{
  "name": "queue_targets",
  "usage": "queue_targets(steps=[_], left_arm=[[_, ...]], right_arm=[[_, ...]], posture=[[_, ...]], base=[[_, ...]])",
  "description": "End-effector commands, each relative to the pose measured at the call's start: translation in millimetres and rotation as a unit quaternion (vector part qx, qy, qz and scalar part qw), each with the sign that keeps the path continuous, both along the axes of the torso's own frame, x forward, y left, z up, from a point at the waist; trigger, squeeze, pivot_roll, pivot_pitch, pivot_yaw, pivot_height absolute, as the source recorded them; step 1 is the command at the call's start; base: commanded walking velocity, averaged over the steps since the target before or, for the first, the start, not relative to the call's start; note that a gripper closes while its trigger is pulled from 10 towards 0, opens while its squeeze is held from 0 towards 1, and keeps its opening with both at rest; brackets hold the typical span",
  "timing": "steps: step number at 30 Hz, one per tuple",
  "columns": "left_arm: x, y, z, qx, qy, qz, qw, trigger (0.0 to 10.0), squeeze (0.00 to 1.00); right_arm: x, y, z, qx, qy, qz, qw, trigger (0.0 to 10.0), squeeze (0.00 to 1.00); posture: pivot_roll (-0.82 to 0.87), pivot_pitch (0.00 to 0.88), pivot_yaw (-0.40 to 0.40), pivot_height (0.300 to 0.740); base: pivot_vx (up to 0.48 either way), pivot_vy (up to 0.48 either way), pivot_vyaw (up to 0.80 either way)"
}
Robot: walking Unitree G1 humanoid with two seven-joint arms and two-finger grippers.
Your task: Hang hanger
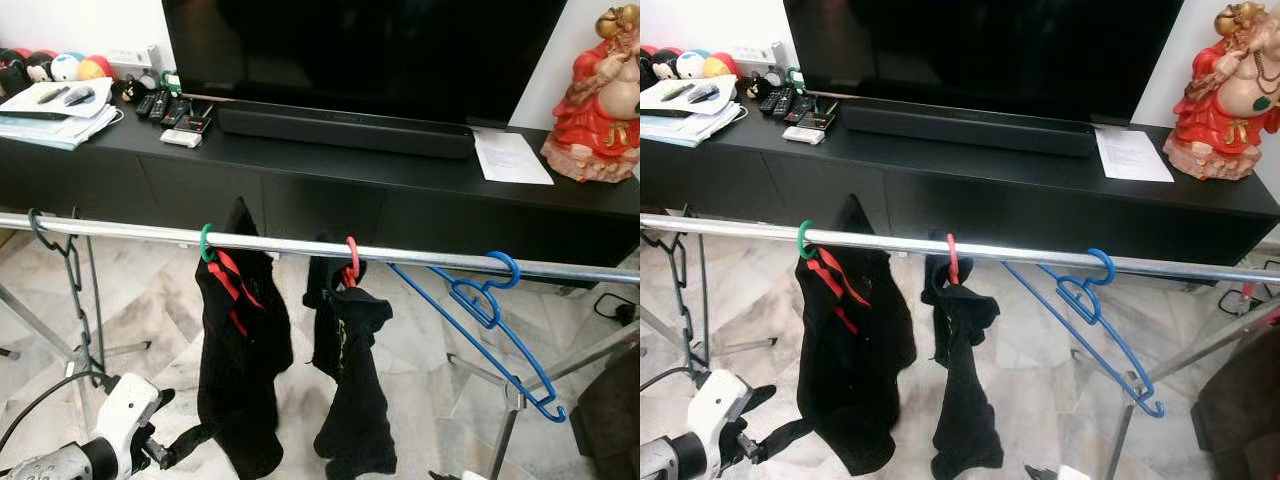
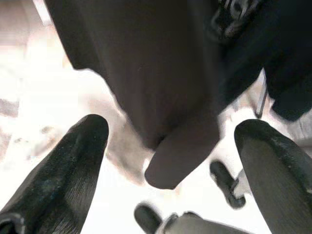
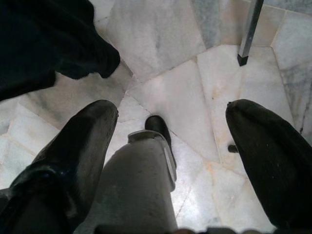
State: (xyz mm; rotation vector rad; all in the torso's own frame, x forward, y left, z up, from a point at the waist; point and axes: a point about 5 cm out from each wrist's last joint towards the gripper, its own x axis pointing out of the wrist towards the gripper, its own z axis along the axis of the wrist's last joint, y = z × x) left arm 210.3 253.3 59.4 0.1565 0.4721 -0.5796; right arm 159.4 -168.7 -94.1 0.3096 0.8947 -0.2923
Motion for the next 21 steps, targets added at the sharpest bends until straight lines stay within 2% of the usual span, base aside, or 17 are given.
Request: queue_targets(steps=[1, 4, 8, 15, 16, 18, 20, 21], left_arm=[[-6.2, 1.7, -17, 0.025, 0.042, 0.000, 0.999, 10.0, 0.00], [-8.3, 3.5, -34, 0.048, 0.075, 0.005, 0.996, 10.0, 0.00], [-3.5, 1.7, -53, 0.044, 0.099, 0.031, 0.994, 10.0, 0.00], [6.5, -6.4, -86, 0.112, 0.140, 0.064, 0.982, 10.0, 0.00], [9.5, -9.6, -92, 0.132, 0.140, 0.084, 0.978, 10.0, 0.00], [11.7, -11.4, -96, 0.141, 0.136, 0.112, 0.974, 10.0, 0.00], [11.3, -11.8, -101, 0.127, 0.145, 0.176, 0.965, 10.0, 0.00], [6.8, -12.8, -108, 0.119, 0.159, 0.219, 0.955, 10.0, 0.00]], right_arm=[[-5.8, -3.0, -2, 0.002, 0.007, -0.008, 1.000, 10.0, 0.00], [-6.4, -4.5, -2, 0.001, 0.008, -0.010, 1.000, 10.0, 0.00], [-6.7, -6.1, -2, 0.001, 0.008, -0.010, 1.000, 10.0, 0.00], [-7.0, -8.9, -2, 0.000, 0.008, -0.011, 1.000, 10.0, 0.00], [-7.0, -9.0, -2, 0.000, 0.009, -0.011, 1.000, 10.0, 0.00], [-7.0, -9.1, -2, 0.000, 0.009, -0.010, 1.000, 10.0, 0.00], [-7.1, -9.1, -2, -0.001, 0.010, -0.009, 1.000, 10.0, 0.00], [-7.2, -8.9, -2, -0.001, 0.011, -0.009, 1.000, 10.0, 0.00]], posture=[[0.05, 0.128, -0.049, 0.740], [0.05, 0.134, -0.051, 0.740], [0.05, 0.139, -0.055, 0.740], [0.05, 0.140, -0.054, 0.740], [0.05, 0.140, -0.055, 0.740], [0.05, 0.139, -0.053, 0.740], [0.05, 0.139, -0.053, 0.740], [0.05, 0.138, -0.053, 0.740]], base=[[0.000, 0.000, 0.00], [0.000, 0.000, 0.00], [0.000, 0.000, 0.00], [0.000, 0.000, 0.00], [0.000, 0.000, 0.00], [0.000, 0.000, 0.00], [0.000, 0.000, 0.00], [0.000, 0.000, 0.00]])
